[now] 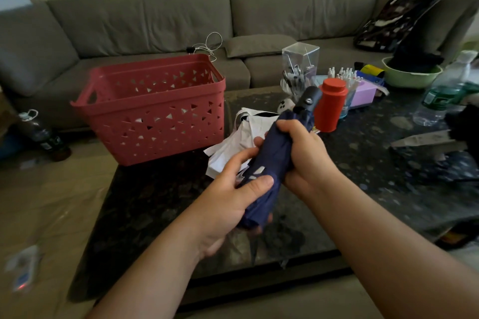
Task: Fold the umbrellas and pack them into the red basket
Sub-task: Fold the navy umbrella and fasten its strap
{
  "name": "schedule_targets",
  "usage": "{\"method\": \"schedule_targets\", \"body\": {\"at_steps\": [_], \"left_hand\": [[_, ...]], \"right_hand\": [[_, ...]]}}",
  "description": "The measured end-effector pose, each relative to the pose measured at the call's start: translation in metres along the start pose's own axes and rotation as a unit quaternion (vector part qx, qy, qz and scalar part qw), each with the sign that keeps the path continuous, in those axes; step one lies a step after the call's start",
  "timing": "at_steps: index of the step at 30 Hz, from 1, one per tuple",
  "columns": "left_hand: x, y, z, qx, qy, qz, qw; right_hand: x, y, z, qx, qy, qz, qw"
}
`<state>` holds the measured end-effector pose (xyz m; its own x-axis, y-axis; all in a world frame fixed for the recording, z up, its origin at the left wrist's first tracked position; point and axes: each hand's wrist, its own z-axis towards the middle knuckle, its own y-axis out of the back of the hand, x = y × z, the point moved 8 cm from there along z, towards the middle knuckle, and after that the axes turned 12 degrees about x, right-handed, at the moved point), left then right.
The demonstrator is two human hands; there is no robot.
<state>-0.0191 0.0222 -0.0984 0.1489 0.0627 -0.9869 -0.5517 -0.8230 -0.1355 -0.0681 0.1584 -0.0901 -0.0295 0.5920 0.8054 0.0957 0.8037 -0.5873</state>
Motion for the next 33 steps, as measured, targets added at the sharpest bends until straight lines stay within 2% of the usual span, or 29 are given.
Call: {"method": "schedule_targets", "body": {"at_steps": [4, 6, 8, 12, 19, 22, 25, 29, 31, 33], "left_hand": [[0.0, 0.002, 0.005, -0.012, 0.001, 0.088, 0.996], [-0.001, 0.005, 0.003, -0.022, -0.005, 0.094, 0.995], [-0.003, 0.011, -0.001, -0.034, -0.017, 0.149, 0.988], [-0.012, 0.015, -0.005, -0.041, -0.026, 0.353, 0.934], [-0.023, 0.013, -0.018, -0.076, -0.098, 0.474, 0.872], [-0.031, 0.024, -0.02, -0.097, -0.115, 0.47, 0.87], [-0.045, 0.055, -0.026, -0.119, -0.095, 0.425, 0.892], [-0.072, 0.111, -0.034, -0.124, -0.083, 0.387, 0.91], [-0.095, 0.135, -0.038, -0.128, -0.097, 0.37, 0.915], [-0.118, 0.159, -0.04, -0.146, -0.116, 0.351, 0.918]], "right_hand": [[-0.002, 0.009, 0.003, -0.046, 0.001, 0.019, 0.999], [-0.002, 0.01, 0.005, -0.052, 0.005, 0.012, 0.999], [-0.001, 0.009, 0.006, -0.054, 0.015, 0.001, 0.998], [-0.004, 0.005, 0.006, -0.057, 0.014, 0.008, 0.998], [0.0, 0.002, 0.003, -0.082, 0.036, 0.008, 0.996], [0.0, -0.004, 0.004, -0.071, 0.028, 0.025, 0.997], [0.004, -0.016, 0.012, -0.014, -0.004, 0.032, 0.999], [0.021, -0.017, 0.028, 0.012, -0.033, 0.064, 0.997], [0.028, -0.019, 0.04, -0.001, -0.022, 0.065, 0.998], [0.038, -0.031, 0.053, -0.002, 0.016, 0.012, 1.0]]}}
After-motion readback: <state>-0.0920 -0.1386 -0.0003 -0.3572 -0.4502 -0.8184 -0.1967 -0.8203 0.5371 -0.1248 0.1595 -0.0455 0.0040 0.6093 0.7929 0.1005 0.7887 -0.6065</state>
